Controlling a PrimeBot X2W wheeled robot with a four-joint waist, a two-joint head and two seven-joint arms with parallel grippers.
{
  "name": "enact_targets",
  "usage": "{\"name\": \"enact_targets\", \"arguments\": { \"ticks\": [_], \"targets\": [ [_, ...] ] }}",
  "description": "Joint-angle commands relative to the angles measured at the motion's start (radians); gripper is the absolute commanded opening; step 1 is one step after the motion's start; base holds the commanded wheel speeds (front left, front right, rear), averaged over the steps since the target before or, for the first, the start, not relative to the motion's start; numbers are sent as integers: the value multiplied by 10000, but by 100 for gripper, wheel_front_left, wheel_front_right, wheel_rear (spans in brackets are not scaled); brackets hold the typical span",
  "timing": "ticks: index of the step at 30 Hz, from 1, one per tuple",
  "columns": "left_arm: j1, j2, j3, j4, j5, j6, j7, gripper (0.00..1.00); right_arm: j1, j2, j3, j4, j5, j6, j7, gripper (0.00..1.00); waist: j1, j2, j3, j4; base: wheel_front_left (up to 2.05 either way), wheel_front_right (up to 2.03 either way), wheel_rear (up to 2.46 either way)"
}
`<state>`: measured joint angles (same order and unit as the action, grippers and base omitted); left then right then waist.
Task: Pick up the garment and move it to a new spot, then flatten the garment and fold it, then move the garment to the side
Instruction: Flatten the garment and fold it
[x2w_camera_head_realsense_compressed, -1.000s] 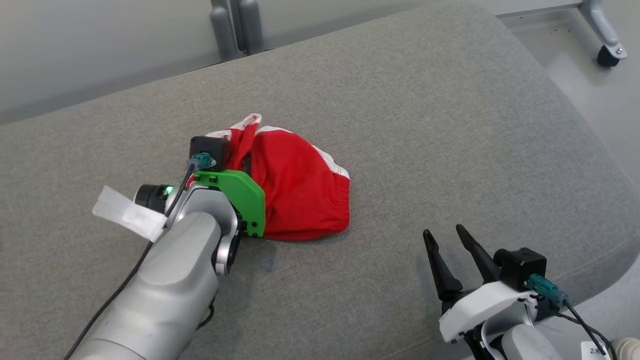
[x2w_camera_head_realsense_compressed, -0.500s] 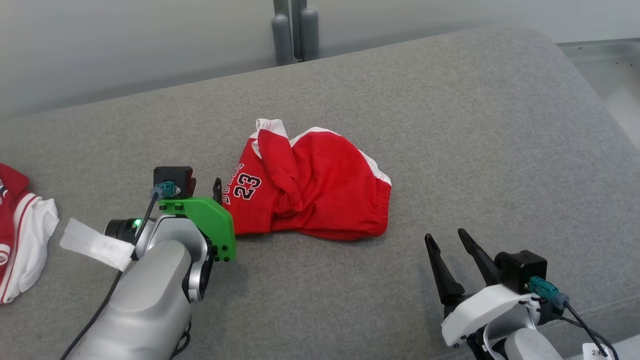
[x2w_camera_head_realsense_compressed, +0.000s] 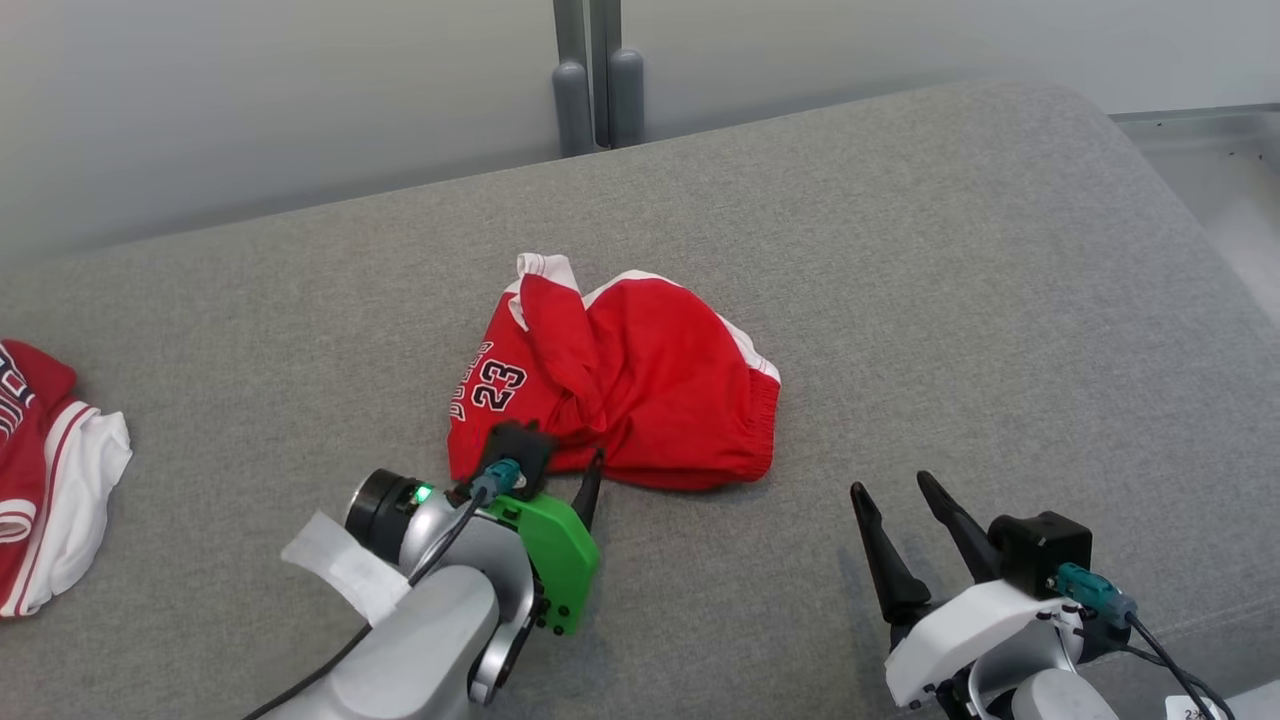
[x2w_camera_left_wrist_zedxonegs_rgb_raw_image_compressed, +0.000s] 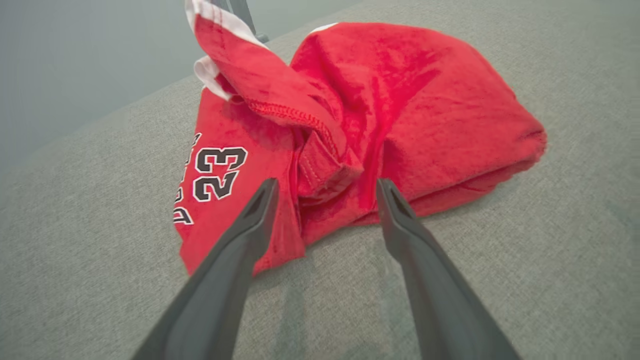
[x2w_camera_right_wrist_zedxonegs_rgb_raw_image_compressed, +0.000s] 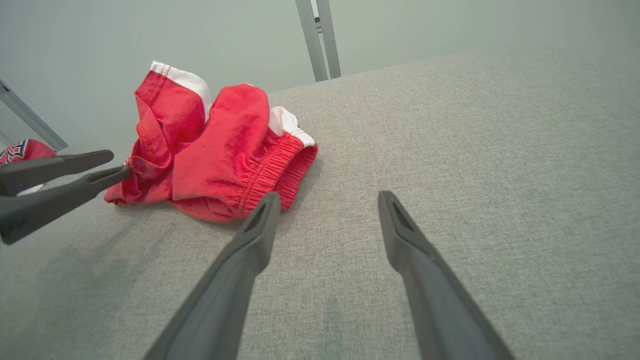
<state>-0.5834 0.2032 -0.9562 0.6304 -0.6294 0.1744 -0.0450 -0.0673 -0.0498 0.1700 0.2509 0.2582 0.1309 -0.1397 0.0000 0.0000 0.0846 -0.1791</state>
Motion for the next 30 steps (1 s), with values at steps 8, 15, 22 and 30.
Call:
{"name": "enact_targets", "arguments": {
  "ticks": [8, 15, 22, 30],
  "targets": [
    [-153, 148, -400, -79, 627, 485, -42, 100, 56, -13, 83, -172, -41, -3, 124, 100, 0, 0, 87, -315, 0, 0, 0],
    [-376, -5, -292, 313, 494, 486, -187, 44, 23, -11, 109, -207, -62, -3, 91, 100, 0, 0, 226, -518, 0, 0, 0],
    [-476, -157, 1, 712, 189, 372, -617, 0, -19, -11, 45, -229, -92, -3, 95, 100, 0, 0, 335, -508, 0, 0, 0],
    [590, -577, 2452, 76, -2254, 85, -1913, 0, 67, -10, -58, -179, -59, -3, 50, 100, 0, 0, 244, -155, 0, 0, 0]
  ]
}}
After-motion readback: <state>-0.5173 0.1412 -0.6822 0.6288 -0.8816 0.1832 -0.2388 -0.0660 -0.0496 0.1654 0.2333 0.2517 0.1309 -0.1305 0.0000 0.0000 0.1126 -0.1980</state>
